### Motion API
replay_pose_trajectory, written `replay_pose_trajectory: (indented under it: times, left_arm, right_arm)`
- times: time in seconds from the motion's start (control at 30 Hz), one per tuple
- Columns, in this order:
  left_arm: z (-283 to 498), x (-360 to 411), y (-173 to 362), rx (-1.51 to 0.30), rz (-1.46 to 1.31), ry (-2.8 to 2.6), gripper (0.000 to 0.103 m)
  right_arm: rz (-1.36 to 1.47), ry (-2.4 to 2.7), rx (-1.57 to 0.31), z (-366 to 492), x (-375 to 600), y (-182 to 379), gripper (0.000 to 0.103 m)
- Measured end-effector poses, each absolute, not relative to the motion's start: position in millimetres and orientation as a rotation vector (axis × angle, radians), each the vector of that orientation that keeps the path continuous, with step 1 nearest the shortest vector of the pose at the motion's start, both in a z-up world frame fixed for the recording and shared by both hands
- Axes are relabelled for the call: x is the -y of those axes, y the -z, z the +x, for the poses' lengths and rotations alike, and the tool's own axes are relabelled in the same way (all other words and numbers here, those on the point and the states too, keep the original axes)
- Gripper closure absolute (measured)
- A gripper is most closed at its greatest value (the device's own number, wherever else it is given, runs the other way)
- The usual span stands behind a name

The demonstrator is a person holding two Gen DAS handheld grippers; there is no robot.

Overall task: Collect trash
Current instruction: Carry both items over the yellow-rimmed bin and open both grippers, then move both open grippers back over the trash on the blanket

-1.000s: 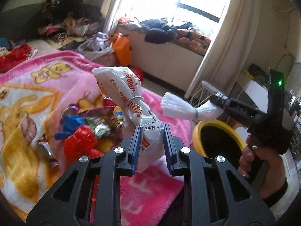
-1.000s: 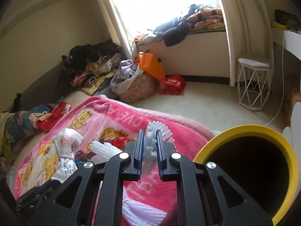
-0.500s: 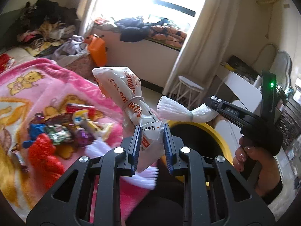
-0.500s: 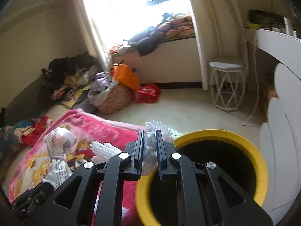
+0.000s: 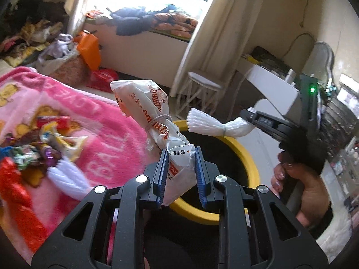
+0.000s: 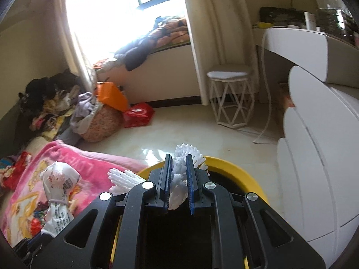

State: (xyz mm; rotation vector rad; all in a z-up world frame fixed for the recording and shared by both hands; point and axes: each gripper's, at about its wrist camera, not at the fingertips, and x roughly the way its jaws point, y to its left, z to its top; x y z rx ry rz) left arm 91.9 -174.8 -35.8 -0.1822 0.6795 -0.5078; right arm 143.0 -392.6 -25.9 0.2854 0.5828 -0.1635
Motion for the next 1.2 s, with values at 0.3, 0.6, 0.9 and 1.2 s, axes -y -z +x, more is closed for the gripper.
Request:
replay_pose_trajectory:
  times: [0.3, 0.6, 0.9, 1.2]
  left_arm:
    - [109, 210, 61, -0.756, -0.165, 0.584, 0.085]
    - [121, 227, 74, -0.757, -0.152, 0.633, 0.038]
    - [115, 200, 56, -0.686, -0.142, 0.502, 0.013]
    - [106, 157, 39, -0.635, -0.127, 0.363, 0.013]
  right_arm:
    - [0.299, 0.274, -0.633, 143, 422, 51, 0.091]
    - [0.357, 0.284, -0.659, 144, 435, 62, 0.054]
    - [0.339, 0.204, -0.636, 146, 416, 50, 0.048]
    - [0.262, 0.040, -0.581, 142, 371, 25, 0.041]
